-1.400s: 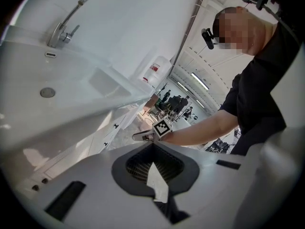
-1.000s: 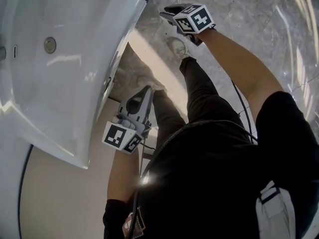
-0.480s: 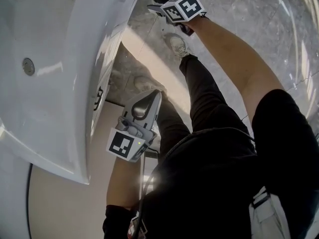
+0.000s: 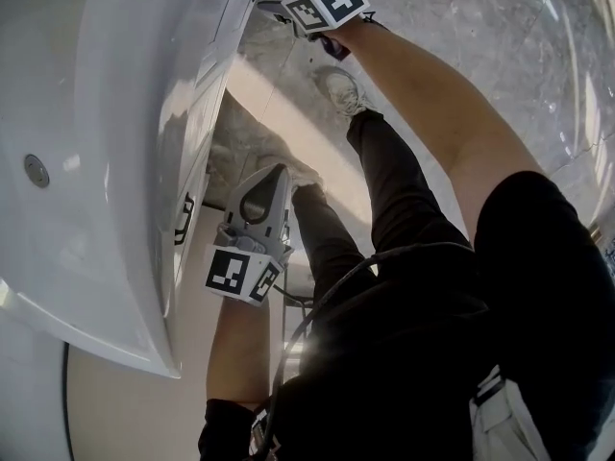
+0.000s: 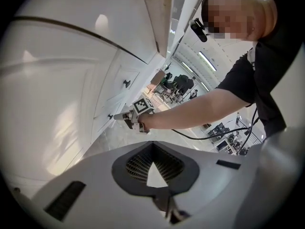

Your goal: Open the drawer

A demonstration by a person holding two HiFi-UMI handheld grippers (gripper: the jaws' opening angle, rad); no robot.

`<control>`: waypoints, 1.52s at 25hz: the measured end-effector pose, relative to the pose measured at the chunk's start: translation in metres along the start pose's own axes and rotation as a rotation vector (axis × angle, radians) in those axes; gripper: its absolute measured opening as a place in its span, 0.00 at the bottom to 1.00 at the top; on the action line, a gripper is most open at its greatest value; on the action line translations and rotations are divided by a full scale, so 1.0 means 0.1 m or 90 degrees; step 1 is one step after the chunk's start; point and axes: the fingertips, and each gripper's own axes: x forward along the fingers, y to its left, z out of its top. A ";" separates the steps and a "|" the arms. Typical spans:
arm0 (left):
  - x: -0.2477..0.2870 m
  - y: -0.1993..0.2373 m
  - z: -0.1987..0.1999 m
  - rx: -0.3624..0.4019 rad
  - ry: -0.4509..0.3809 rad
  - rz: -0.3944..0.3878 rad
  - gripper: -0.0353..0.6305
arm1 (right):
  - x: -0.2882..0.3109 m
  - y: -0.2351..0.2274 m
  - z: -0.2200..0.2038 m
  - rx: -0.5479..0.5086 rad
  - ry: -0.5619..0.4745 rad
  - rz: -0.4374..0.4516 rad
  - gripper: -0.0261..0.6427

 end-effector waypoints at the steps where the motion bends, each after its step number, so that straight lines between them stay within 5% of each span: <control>1: 0.01 0.07 -0.02 0.000 0.007 0.005 0.04 | 0.05 -0.03 -0.01 0.007 -0.001 0.001 0.25; 8: 0.07 0.35 -0.07 0.023 0.018 0.031 0.04 | 0.21 -0.11 -0.01 0.004 -0.004 0.007 0.25; 25: 0.22 0.27 -0.17 0.019 0.034 -0.003 0.04 | 0.49 -0.13 0.05 -0.006 -0.002 0.073 0.25; 38: 0.23 0.17 -0.23 0.021 0.042 -0.015 0.04 | 0.48 -0.12 0.04 -0.018 -0.016 0.056 0.24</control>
